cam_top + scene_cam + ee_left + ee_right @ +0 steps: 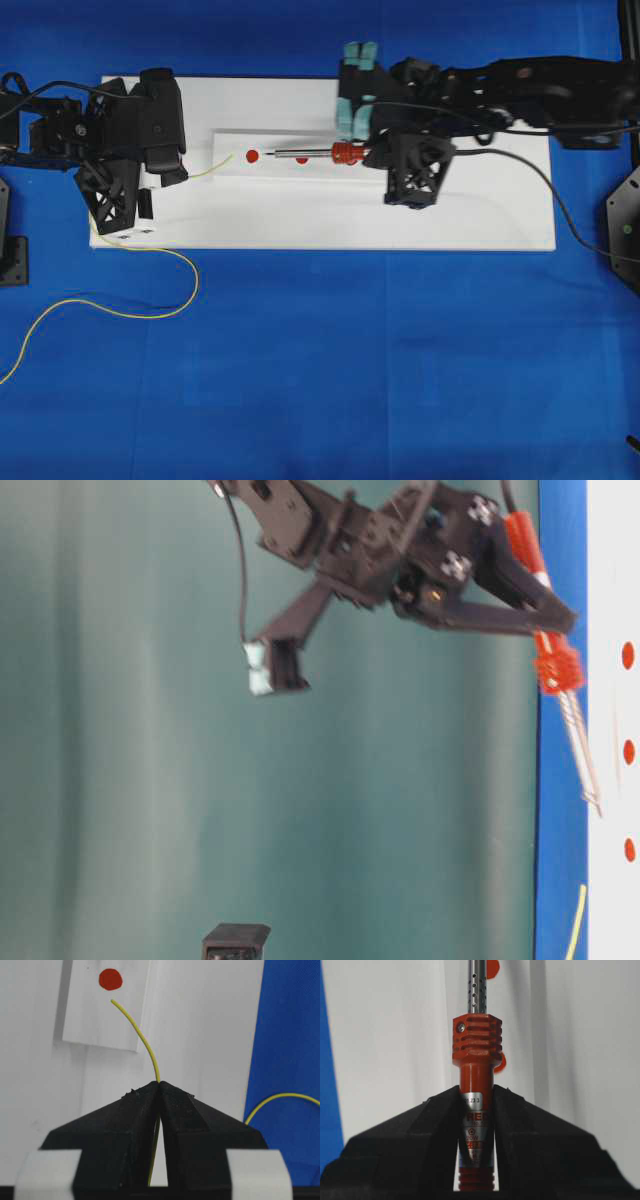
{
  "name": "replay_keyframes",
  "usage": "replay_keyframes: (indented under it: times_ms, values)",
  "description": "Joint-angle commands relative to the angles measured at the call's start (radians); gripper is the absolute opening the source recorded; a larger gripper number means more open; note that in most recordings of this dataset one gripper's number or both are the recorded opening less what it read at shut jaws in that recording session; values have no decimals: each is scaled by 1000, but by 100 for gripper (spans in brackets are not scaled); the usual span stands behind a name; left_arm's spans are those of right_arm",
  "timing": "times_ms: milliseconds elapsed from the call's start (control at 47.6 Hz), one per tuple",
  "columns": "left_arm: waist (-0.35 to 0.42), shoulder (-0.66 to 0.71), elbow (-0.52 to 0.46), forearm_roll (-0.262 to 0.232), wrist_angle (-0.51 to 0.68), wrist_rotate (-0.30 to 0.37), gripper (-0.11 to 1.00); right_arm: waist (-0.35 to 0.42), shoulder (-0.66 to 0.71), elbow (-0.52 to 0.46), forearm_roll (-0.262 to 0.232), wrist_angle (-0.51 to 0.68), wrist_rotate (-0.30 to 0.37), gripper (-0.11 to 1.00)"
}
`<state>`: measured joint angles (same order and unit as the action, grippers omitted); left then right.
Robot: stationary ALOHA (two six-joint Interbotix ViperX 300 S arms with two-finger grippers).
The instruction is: Touch the tip of the soldering iron to the tip of the solder at the mark.
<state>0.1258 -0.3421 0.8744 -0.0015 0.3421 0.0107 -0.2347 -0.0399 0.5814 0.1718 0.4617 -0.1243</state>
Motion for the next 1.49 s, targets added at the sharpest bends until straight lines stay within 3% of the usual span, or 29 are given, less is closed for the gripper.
replay_keyframes:
  times_ms: [0,273,630,798,1093,1471]
  values:
    - [0,-9,-15,2,-9,0,2,-2,-77,29,0,-6,3,6]
    - [-2,-6,-18,2,-18,0,2,-2,-178,141,0,-23,28,6]
    - [-2,-2,-28,-3,-32,-2,2,-2,-192,156,-12,-41,31,6]
    - [-17,58,-92,-2,-40,-38,2,-2,-192,158,-12,-46,31,6]
    - [-23,192,-219,0,-34,-38,2,-2,-192,172,-12,-46,32,6]
    - [-14,290,-261,0,-38,-37,2,-2,-192,190,-21,-78,32,6]
